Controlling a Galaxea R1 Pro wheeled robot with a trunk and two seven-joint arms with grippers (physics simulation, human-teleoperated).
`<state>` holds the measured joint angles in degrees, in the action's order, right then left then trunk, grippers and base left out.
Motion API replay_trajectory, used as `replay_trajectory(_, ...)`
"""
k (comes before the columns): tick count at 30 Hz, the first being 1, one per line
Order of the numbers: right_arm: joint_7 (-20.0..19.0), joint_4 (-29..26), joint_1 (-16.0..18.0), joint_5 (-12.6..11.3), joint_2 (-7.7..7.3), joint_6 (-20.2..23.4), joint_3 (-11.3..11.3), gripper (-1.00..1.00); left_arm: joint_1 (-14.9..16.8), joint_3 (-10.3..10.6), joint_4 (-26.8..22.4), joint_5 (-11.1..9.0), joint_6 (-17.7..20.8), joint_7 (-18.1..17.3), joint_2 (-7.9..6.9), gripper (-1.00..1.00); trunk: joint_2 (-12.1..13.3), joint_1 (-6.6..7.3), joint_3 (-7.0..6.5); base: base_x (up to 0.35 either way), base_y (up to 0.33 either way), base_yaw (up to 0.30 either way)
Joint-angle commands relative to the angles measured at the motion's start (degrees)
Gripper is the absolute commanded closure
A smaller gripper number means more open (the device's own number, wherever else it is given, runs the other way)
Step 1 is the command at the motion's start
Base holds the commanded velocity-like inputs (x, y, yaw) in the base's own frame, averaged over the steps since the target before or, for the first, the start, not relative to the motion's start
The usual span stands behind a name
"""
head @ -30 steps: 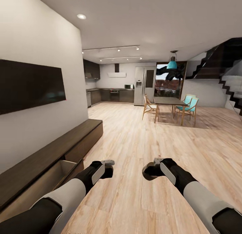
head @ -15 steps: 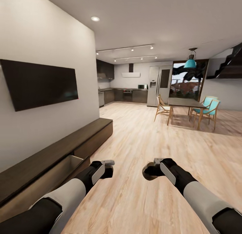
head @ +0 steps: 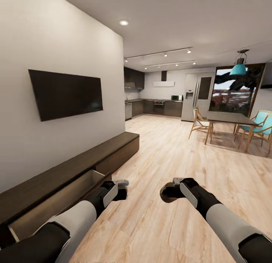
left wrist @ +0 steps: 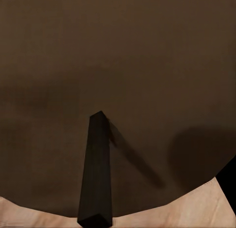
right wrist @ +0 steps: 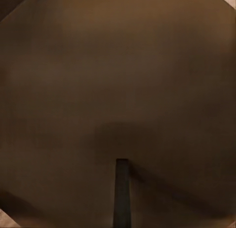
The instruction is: Place each of the two pumpkins and all three candles from the living room inside a cabinet in the living room (use any cabinet), then make sure every cabinet is closed, and position the cauldron so it is next to a table in the living room.
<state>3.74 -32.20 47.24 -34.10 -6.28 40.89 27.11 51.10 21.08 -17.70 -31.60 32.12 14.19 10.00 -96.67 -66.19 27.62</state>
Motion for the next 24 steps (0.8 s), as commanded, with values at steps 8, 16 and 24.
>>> replay_trajectory(8,0.39,-0.14,0.05,-0.53,-0.14,0.16,0.39,1.0,0.05,0.37,-0.05,-0.57,0.12,0.48,0.0,1.0,-0.04,0.0,0.07,0.0,-0.002,0.237)
replay_trajectory(16,0.33,-0.14,0.05,-0.53,-0.14,0.16,0.4,1.0,0.05,0.37,-0.05,-0.57,0.07,0.48,0.0,1.0,-0.04,0.0,0.04,0.026,-0.165,0.053)
replay_trajectory(24,0.31,-0.14,0.05,-0.53,-0.12,-0.03,0.4,1.0,0.05,0.37,-0.05,-0.57,0.05,0.48,0.0,1.0,-0.04,0.0,-0.27,0.174,-0.293,0.221)
